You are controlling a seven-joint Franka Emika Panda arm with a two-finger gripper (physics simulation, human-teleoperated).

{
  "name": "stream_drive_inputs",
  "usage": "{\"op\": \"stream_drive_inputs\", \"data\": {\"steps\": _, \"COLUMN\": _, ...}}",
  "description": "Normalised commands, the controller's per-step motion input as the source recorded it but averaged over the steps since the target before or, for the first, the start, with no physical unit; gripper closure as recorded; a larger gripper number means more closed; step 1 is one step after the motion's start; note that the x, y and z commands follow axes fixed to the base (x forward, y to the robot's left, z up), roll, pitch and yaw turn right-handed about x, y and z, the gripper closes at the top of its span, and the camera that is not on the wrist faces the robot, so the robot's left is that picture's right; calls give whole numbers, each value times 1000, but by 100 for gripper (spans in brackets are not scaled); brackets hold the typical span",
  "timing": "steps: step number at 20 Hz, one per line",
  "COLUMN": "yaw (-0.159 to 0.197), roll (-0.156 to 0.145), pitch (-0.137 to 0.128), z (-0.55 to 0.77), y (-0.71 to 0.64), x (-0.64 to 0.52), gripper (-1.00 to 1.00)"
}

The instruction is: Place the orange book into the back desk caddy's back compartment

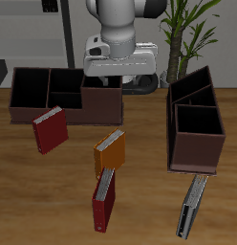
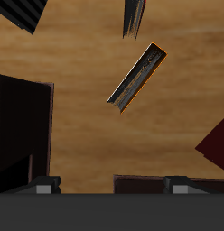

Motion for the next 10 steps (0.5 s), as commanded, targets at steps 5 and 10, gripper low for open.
{"op": "stream_drive_inputs", "data": {"steps": 5, "yaw": 16, "roll": -23, "pitch": -6, "z": 15, "y": -105, "x": 24, "gripper": -100}}
{"op": "stream_drive_inputs", "data": {"steps": 10, "yaw": 29, "roll": -13, "pitch": -17, "z": 62, "y": -164, "x": 110, "gripper": -100}}
